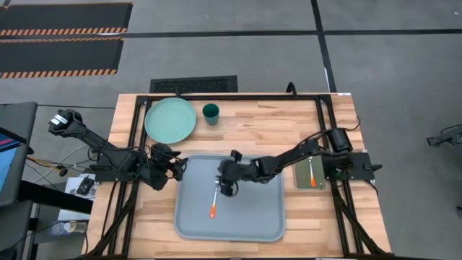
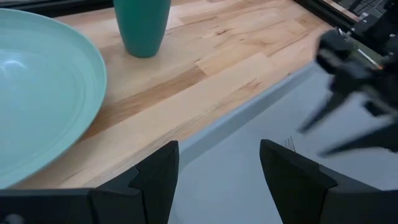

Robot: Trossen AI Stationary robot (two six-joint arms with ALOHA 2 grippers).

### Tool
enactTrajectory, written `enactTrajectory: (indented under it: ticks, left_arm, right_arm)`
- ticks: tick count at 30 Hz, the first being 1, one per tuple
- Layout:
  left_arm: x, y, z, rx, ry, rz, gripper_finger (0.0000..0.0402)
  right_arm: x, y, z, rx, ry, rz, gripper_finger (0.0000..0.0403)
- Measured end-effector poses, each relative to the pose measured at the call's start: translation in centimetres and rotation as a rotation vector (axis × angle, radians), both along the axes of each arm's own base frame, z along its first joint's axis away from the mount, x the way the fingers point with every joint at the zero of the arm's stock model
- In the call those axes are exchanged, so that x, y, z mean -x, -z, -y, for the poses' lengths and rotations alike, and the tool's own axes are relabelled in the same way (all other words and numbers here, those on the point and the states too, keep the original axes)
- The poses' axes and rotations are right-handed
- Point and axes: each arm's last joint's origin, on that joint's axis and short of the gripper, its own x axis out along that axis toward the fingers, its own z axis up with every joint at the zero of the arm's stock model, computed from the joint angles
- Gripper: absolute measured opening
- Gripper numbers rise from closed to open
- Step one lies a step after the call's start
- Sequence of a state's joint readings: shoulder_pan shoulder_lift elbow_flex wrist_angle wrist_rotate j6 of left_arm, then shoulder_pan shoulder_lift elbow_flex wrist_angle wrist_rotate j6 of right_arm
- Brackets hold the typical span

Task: Pick and place plate/cup/fork/spoon on tray
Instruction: Put the orange fork on the blue serving tray

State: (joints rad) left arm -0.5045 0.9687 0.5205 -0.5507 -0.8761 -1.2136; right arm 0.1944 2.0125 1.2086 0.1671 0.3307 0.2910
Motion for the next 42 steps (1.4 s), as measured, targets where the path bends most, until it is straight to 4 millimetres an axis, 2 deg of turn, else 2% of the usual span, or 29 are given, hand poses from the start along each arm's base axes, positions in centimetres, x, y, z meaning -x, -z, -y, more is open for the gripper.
enactTrajectory:
  ticks: [2,5,9,12,14,17,20,27,31,35,42]
  left_arm:
    - [0.0,0.0,0.0,-0.001,-0.001,0.001,0.0212]
    - [0.0,0.0,0.0,-0.004,0.002,-0.002,0.0212]
    - [0.2,0.1,-0.1,-0.005,0.002,-0.023,0.0212]
    - [0.5,0.3,0.1,0.028,-0.006,-0.03,0.0206]
    - [0.7,0.5,0.5,0.061,-0.004,-0.026,0.0197]
    - [0.9,1.2,1.4,0.099,-0.001,-0.014,0.0176]
    - [1.1,2.4,2.5,0.151,-0.006,-0.038,0.0148]
    - [1.3,5.1,4.5,0.254,-0.049,-0.133,0.0061]
    - [1.6,5.7,5.2,0.275,-0.071,-0.13,0.0013]
    - [1.8,5.6,5.3,0.289,-0.074,-0.118,0.0006]
    - [1.7,5.6,5.3,0.285,-0.078,-0.1,0.0008]
  right_arm:
    - [0.2,-0.3,-1.3,0.015,-0.023,0.022,0.0158]
    - [0.1,0.5,-2.7,0.024,-0.051,0.038,0.0129]
    - [-0.1,2.1,-2.7,0.033,-0.046,0.014,0.007]
    - [-0.2,2.3,-2.5,0.032,-0.042,0.015,0.0025]
    - [-0.2,2.6,-2.7,0.035,-0.05,0.013,0.001]
    - [0.0,3.0,-3.2,0.041,-0.064,0.0,0.0019]
    - [-0.2,2.6,-3.5,0.036,-0.067,0.028,0.0028]
    - [0.0,2.9,-3.4,0.045,-0.063,0.003,0.0006]
    - [0.0,2.9,-3.3,0.06,-0.047,-0.001,0.0014]
    - [0.1,3.2,-2.9,0.077,-0.03,-0.035,0.0013]
    - [-0.2,5.4,-2.4,0.059,-0.011,-0.06,0.0009]
